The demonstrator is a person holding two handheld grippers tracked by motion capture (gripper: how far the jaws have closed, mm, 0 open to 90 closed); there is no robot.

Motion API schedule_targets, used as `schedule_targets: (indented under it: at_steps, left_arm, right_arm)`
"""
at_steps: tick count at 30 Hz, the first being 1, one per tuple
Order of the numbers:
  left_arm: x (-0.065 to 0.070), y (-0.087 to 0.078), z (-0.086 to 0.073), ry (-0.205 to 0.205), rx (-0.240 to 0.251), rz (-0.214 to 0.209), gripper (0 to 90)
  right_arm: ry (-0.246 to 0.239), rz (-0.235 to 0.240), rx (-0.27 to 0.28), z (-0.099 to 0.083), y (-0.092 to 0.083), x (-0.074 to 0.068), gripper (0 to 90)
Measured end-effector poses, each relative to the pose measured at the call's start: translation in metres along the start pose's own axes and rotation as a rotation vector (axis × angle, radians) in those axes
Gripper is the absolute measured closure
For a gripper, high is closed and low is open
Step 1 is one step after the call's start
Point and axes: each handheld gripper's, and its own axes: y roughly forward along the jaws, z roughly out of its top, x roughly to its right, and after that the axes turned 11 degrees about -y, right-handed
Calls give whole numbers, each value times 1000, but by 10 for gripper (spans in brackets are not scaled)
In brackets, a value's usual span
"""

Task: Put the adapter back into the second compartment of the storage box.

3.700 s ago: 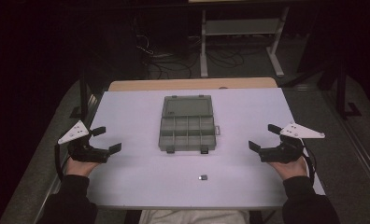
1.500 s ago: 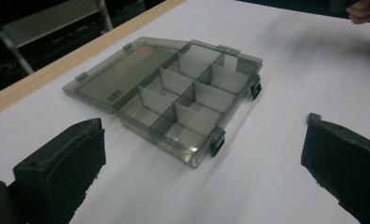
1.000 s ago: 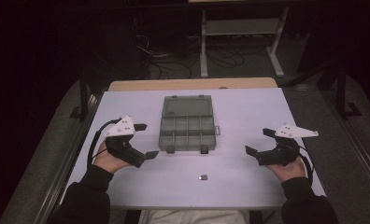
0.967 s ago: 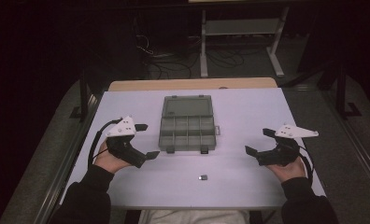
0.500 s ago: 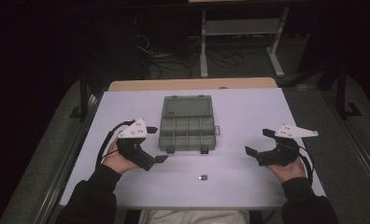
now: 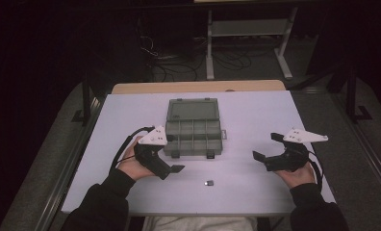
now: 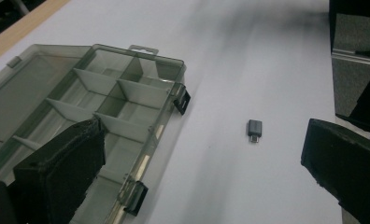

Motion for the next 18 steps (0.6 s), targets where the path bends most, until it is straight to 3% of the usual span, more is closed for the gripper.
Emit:
schedule_targets:
  at_steps: [8, 18]
  left_arm:
    - [4, 10, 1, 6, -16, -18, 0]
    - [14, 32, 1, 39, -72, -43, 0]
  right_arm:
    - [-1, 1, -4, 0, 0, 0, 0]
    - [5, 2, -14, -1, -1, -1, 0]
